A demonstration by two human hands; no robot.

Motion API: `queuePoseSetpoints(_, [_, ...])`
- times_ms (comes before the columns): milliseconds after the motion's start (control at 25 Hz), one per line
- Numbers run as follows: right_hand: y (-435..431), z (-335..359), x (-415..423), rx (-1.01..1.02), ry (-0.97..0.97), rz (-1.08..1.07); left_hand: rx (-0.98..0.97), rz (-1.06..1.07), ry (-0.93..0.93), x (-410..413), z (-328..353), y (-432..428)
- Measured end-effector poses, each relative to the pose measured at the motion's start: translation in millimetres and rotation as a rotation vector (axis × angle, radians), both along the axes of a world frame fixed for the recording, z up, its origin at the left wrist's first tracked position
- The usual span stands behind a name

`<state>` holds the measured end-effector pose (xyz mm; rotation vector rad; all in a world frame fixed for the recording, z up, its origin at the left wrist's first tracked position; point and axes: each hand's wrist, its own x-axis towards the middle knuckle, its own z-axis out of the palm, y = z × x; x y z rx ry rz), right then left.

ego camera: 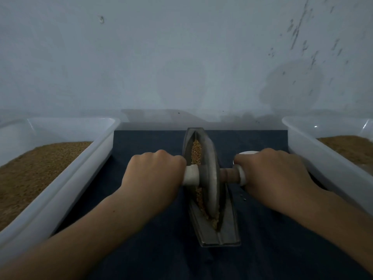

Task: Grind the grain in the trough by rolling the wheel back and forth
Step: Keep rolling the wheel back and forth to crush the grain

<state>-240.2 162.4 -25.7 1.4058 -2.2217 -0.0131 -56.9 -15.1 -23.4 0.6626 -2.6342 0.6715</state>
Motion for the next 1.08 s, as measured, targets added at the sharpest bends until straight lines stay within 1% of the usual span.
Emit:
queuePoseSetpoints(80, [-15.2, -5.8, -9.3, -0.004, -0.008, -0.043, 0.032, 0.032, -0.010, -14.2, -2.4, -9.2])
queuePoseSetpoints(200, [-62.2, -6.0, -35.2, -0.091, -0.086, -0.082, 0.036, 0.070, -0.008, -52.8, 3.0, -39.9])
queuePoseSetpoints(320, [-91.5, 3.9, -52.4, -0.049, -0.170, -0.084, 0.049, 0.103, -0.017, -75.7, 14.6, -56.5])
queuePoseSetpoints(400, [-80.7, 3.2, -46.9, -0.045, -0.164, -0.073, 0.044, 0.080, -0.034, -67.6, 15.4, -48.3])
queuePoseSetpoints(440, [-66.6, -0.4, -39.9, -0.049, -0.114, -0.065, 0.050, 0.057, -0.025, -56.9, 10.8, -40.2])
queuePoseSetpoints(520, [-32.2, -6.0, -18.9, -0.088, 0.030, 0.024, 0.042, 0.005, 0.033, -26.9, -4.6, -23.2])
queuePoseSetpoints(600, [-2.2, -1.1, 1.0, -0.106, 0.104, 0.089, -0.009, -0.060, 0.072, 1.4, -10.4, -2.4])
queuePoseSetpoints(680, [10.2, 4.2, 4.7, -0.097, 0.068, 0.100, -0.054, -0.103, 0.115, 9.3, -1.0, 3.7])
queuePoseSetpoints(720, [9.5, 4.6, 4.2, -0.075, 0.039, 0.073, -0.045, -0.101, 0.087, 4.5, 2.6, 1.5])
queuePoseSetpoints(800, [-6.8, -0.6, -4.9, -0.006, 0.046, -0.031, 0.006, -0.045, 0.027, -11.0, -6.2, -9.3])
queuePoseSetpoints(920, [-60.4, 1.9, -32.0, -0.056, -0.038, -0.068, 0.066, 0.025, 0.061, -50.1, -6.7, -46.9])
queuePoseSetpoints(1000, [-90.2, 12.0, -46.3, -0.013, -0.083, -0.100, 0.104, 0.076, 0.053, -67.9, 0.2, -62.6])
queuePoseSetpoints(1080, [-97.8, 15.1, -51.2, -0.001, -0.091, -0.095, 0.116, 0.086, 0.030, -72.1, 6.2, -62.6])
